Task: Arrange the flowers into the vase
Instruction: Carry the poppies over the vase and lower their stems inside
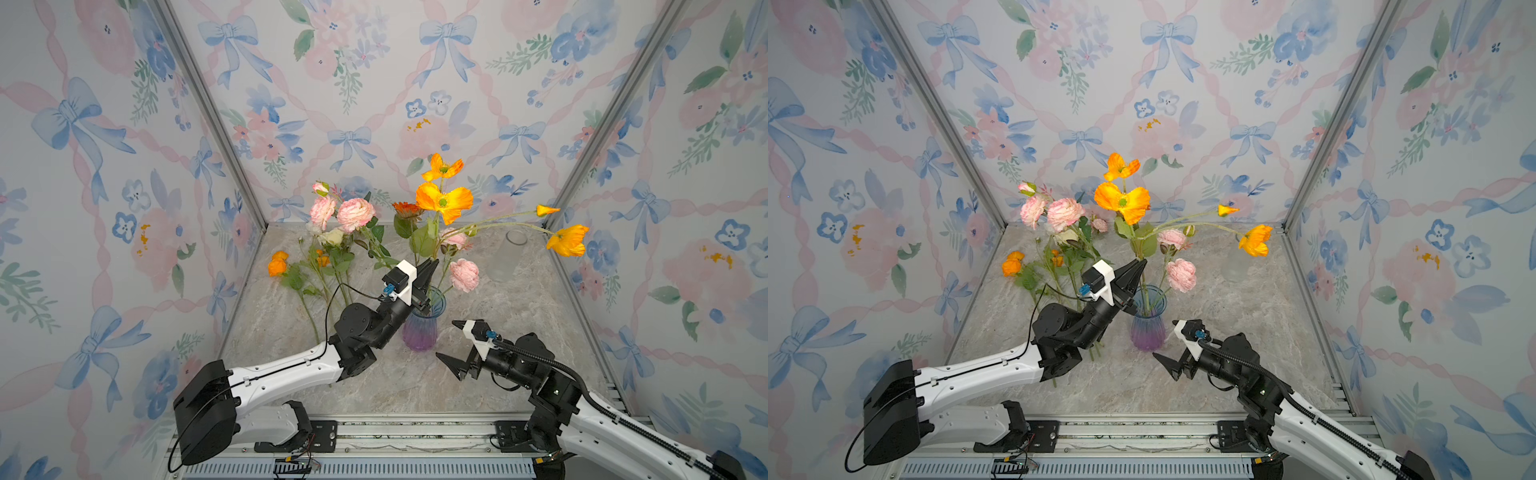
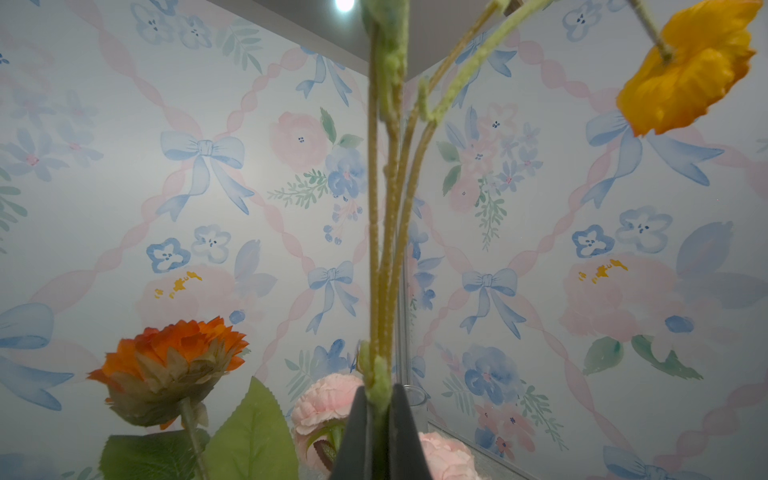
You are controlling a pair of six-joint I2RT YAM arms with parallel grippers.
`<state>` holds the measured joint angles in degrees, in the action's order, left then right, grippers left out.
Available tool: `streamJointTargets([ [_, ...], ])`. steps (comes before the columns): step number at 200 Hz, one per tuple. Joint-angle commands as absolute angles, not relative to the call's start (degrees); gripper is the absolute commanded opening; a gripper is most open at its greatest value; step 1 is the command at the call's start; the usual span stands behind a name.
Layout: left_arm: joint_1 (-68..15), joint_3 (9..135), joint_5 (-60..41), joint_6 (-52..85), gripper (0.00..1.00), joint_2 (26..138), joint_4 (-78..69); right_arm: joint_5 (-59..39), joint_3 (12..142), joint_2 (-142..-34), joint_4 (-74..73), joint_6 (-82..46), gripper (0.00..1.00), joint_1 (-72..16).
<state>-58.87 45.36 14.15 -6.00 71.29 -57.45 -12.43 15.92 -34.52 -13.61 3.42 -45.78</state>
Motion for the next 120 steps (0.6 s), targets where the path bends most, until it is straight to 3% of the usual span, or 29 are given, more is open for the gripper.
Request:
streamJointTargets([
  [1, -59.1, 44.5, 14.8, -7.2, 0.00, 72.1, -60.7, -13.4, 15.5, -34.6, -14.8, 2.7, 0.97, -45.2],
  [87, -59.1, 35.9, 14.2, -3.3, 0.00, 73.5, -63.3, -13.6, 15.7, -35.3, -15.0, 2.6, 0.97, -45.1],
  [120, -59.2, 32.0, 15.7, -1.9, 0.07, 75.3, -67.2, -13.6, 15.6, -35.7, -15.2, 2.6, 0.97, -45.0],
])
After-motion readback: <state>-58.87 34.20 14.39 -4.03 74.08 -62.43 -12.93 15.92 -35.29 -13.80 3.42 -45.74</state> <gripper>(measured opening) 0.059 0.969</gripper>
